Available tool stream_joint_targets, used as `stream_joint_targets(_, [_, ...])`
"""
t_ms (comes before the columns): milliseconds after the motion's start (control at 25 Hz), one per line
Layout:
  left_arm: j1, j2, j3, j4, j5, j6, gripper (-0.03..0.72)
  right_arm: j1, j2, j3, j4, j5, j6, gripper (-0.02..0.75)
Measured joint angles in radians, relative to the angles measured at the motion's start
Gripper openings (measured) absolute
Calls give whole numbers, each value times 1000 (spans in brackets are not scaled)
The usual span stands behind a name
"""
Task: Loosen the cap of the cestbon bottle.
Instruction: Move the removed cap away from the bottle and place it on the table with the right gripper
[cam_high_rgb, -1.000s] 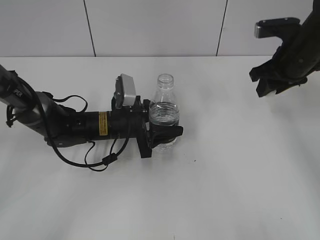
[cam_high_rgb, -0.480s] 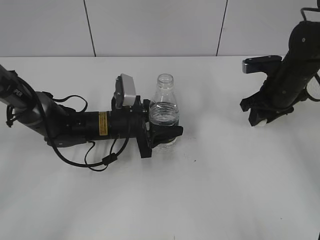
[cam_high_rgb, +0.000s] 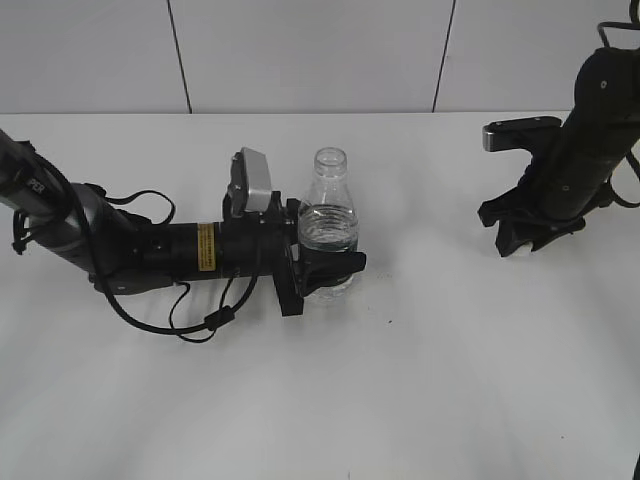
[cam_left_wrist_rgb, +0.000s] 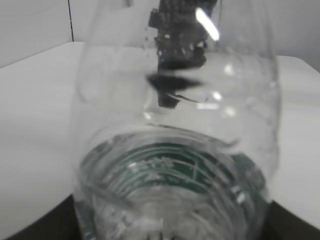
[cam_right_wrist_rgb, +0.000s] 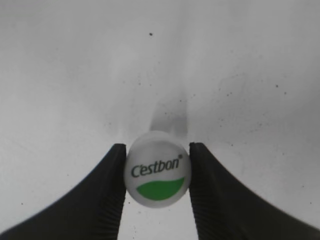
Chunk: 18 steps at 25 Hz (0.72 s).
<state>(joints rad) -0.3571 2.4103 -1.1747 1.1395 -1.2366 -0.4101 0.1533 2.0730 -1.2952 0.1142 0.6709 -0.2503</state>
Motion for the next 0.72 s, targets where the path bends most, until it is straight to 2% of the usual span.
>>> stream_joint_targets(560, [0, 0, 0, 0, 0, 0, 398, 0, 1, 0, -9, 11, 0, 342])
stream_joint_targets(640, [0, 0, 0, 0, 0, 0, 398, 0, 1, 0, -9, 12, 0, 378])
stream_joint_targets(720, [0, 0, 0, 0, 0, 0, 398, 0, 1, 0, -9, 13, 0, 456])
